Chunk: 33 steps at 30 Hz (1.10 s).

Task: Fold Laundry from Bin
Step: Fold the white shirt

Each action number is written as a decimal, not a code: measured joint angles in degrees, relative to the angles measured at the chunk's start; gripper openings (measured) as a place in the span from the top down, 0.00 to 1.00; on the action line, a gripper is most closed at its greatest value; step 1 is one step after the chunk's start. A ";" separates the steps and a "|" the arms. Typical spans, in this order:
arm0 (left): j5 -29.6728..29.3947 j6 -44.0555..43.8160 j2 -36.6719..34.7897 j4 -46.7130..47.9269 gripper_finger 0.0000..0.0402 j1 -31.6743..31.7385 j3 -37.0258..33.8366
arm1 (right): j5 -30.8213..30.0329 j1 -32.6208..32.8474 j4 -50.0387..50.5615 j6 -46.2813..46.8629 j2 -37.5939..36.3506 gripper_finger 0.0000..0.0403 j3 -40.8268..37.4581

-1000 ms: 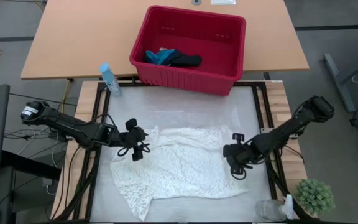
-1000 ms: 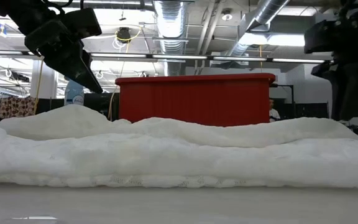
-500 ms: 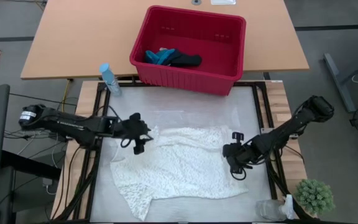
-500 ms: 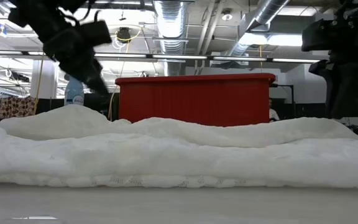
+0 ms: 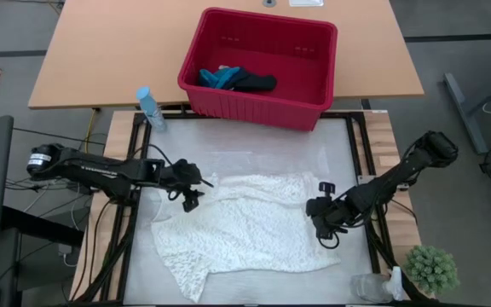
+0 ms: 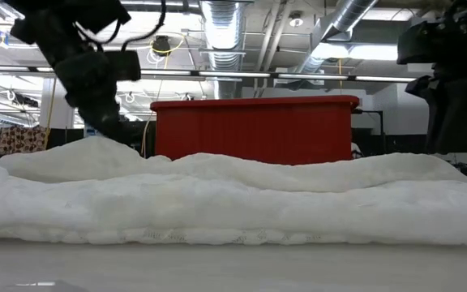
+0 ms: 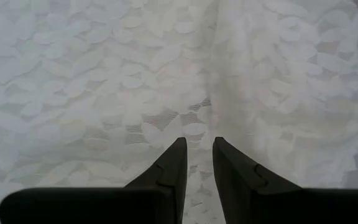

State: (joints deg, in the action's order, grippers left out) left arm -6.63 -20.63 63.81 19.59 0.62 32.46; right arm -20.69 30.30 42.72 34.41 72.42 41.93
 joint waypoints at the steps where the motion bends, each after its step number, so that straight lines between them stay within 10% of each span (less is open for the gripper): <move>1: 0.26 -0.29 0.81 -0.84 0.49 0.10 -0.58 | 0.00 0.08 0.02 0.24 0.00 0.74 0.00; 11: 2.36 -2.61 6.46 -5.79 0.53 0.40 -2.79 | -0.04 0.83 0.07 0.75 0.00 0.74 -0.02; 20: 3.39 -6.84 6.32 -5.87 0.97 -2.08 -1.61 | -3.38 0.70 -0.15 1.16 0.00 0.74 -0.02; 33: -1.27 -13.59 6.32 -3.98 1.00 -18.40 1.62 | -6.86 0.68 -1.09 -0.38 0.00 0.74 -0.02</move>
State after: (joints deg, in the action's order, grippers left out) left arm -7.91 -34.22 70.13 15.62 -17.78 34.09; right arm -27.55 30.98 41.63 34.02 72.42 41.91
